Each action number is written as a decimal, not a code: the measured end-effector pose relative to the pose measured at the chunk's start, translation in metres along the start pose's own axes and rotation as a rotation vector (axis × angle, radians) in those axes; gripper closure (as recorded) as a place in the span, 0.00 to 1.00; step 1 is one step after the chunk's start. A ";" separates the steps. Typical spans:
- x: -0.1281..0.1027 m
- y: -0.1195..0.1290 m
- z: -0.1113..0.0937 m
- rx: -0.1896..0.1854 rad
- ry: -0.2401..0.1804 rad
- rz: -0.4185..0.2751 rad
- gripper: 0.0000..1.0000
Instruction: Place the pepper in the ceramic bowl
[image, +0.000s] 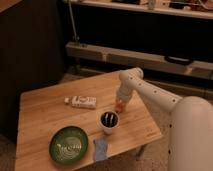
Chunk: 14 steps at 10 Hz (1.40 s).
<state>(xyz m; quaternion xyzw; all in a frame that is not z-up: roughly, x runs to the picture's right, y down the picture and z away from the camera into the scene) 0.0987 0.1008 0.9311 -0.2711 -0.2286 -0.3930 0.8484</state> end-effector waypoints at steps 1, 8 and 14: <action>-0.002 -0.001 -0.003 0.007 0.008 -0.009 1.00; -0.060 -0.023 -0.149 0.140 0.064 -0.128 1.00; -0.209 -0.104 -0.183 0.251 -0.085 -0.453 1.00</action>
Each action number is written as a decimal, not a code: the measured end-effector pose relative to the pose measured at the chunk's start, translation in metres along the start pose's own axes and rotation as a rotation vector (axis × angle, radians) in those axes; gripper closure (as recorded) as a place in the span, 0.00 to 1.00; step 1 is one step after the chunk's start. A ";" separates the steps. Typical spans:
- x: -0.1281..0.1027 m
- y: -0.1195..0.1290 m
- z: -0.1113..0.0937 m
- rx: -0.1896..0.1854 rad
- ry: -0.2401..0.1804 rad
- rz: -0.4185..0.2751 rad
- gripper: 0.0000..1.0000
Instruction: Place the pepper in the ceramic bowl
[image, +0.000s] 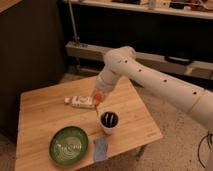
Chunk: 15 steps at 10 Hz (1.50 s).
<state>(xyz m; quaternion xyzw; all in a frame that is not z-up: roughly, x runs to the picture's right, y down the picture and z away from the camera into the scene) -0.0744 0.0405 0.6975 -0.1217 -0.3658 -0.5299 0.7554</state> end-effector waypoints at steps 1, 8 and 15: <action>-0.022 -0.017 0.015 -0.003 -0.032 -0.059 1.00; -0.178 -0.032 0.103 -0.021 -0.161 -0.365 0.90; -0.248 -0.028 0.174 -0.066 -0.201 -0.524 0.21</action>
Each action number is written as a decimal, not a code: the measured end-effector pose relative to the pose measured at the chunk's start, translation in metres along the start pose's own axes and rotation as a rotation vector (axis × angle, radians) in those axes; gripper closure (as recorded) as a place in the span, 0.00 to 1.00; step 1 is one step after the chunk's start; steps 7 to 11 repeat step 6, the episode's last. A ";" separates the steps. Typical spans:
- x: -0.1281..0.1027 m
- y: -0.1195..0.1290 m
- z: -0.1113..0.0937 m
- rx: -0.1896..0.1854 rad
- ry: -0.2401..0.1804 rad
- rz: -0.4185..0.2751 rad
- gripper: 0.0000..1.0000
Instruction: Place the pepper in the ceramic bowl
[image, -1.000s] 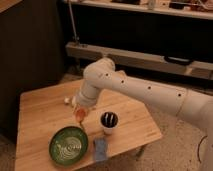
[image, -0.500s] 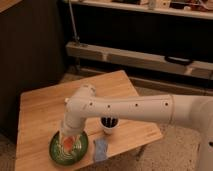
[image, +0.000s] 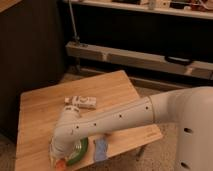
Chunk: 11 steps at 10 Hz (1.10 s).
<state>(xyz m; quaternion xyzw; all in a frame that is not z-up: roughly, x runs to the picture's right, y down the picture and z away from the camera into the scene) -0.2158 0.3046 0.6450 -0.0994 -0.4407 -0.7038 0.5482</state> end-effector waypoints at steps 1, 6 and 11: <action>0.007 0.005 -0.002 0.000 0.009 0.011 0.20; 0.080 0.059 -0.026 0.030 0.019 0.169 0.20; 0.080 0.059 -0.026 0.030 0.019 0.169 0.20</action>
